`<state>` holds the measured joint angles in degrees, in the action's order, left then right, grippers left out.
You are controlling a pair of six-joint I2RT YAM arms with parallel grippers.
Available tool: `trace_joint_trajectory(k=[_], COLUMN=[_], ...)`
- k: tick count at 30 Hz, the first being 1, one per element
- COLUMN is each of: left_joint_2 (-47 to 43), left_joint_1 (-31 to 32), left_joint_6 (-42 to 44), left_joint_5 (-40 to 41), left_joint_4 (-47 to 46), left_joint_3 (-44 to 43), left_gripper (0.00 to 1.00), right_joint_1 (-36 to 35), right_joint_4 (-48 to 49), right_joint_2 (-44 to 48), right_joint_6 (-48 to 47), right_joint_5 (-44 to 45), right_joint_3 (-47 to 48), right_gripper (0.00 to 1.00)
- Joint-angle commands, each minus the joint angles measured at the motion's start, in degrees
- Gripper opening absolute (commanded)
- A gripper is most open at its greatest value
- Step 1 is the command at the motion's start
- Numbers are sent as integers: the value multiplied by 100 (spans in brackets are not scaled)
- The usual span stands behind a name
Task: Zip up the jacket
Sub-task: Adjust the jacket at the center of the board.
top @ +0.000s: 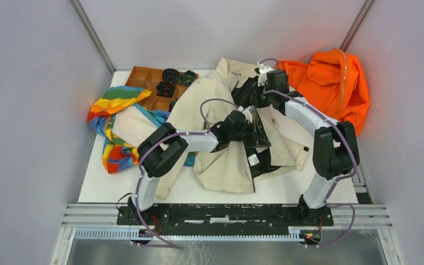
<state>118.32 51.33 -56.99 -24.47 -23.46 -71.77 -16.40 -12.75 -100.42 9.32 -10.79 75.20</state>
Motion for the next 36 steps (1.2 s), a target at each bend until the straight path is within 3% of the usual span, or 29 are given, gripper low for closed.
trace_joint_trajectory(k=[1, 4, 12, 15, 19, 25, 32, 36], left_joint_2=[-79, 23, 174, 261, 367, 503, 734, 866], left_joint_1=[-70, -81, -89, -91, -96, -94, -82, -71], left_joint_6=[-627, -740, -936, -1040, -1156, -1289, -1473, -1547], left_joint_5=[218, 247, 184, 111, 16, -116, -264, -310], left_joint_4=[-499, -655, -911, -1059, -1248, -1448, -1618, -1656], left_joint_3=[106, 110, 93, 69, 27, -91, -322, -461], left_gripper=[2, 2, 2, 2, 2, 2, 2, 2], right_joint_1=[-23, -6, 351, 702, 1456, 2439, 3224, 3311], right_joint_4=[173, 107, -58, -77, -258, -997, -2652, -3524], right_joint_2=[-126, 81, 1234, 1871, 2801, 3882, 3883, 3600], right_joint_6=[-164, -430, -1503, -1940, -2675, -3296, -4607, -5248], right_joint_5=[236, 270, -60, -631, -2202, -3970, -3915, -3858], right_joint_3=[185, 188, -372, -868, -1592, -2788, -2854, -2646], right_gripper=[12, 22, 64, 76, 89, 91, 91, 85])
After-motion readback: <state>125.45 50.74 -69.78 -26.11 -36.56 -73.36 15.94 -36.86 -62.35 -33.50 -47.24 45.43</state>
